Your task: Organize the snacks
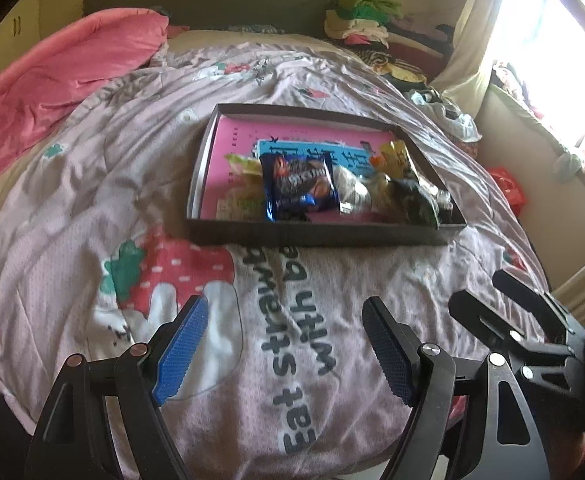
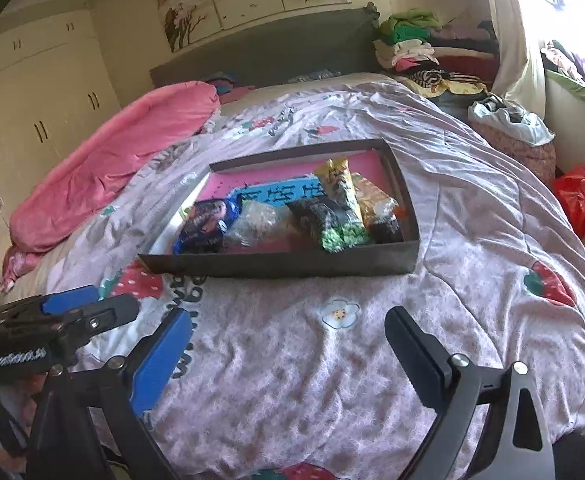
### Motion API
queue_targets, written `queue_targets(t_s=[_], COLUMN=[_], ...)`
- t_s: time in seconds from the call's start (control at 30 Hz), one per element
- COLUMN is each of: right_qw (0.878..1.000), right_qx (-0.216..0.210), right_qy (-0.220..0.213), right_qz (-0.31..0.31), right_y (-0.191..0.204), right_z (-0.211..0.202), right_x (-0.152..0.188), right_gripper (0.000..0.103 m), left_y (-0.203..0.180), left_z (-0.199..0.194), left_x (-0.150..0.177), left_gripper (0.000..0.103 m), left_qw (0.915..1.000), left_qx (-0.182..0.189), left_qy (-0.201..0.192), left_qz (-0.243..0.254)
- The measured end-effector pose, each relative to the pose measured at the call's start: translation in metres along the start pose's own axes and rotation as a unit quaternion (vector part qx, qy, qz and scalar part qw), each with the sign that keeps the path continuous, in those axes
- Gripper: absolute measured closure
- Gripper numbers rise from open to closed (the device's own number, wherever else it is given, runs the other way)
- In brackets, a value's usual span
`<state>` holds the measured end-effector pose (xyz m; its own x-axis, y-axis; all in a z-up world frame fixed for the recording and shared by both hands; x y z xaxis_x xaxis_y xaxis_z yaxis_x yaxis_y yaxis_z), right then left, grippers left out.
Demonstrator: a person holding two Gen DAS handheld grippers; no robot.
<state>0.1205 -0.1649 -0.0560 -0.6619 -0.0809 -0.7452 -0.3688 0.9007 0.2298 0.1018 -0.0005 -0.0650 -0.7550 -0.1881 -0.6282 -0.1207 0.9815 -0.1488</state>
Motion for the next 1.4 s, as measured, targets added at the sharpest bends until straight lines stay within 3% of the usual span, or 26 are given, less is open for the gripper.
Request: queue_targets(t_s=[1.4], right_qw=[1.0], right_qx=[0.013], right_qy=[0.0], right_qz=[-0.013], right_y=[-0.0038], right_z=[0.0027], right_x=[0.0031], right_gripper=[0.005], left_y=[0.003], left_z=[0.0077], left_x=[0.0079], left_gripper=[0.023], left_qw=[0.9996], left_qx=[-0.025], left_qy=[0.012], left_qz=[0.007])
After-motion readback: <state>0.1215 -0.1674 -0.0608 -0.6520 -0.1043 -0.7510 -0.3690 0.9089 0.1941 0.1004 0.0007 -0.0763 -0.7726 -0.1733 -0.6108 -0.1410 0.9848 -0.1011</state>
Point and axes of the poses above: each gripper's, at about its wrist camera, not at the fingertips, and z roughly the way its jaws point, y to its left, x to its underside, the point moved 9 cm from there along z, roughly the way its jaws point, and after that the axes turned 2 degrees about -y, right-handed, at the moved point
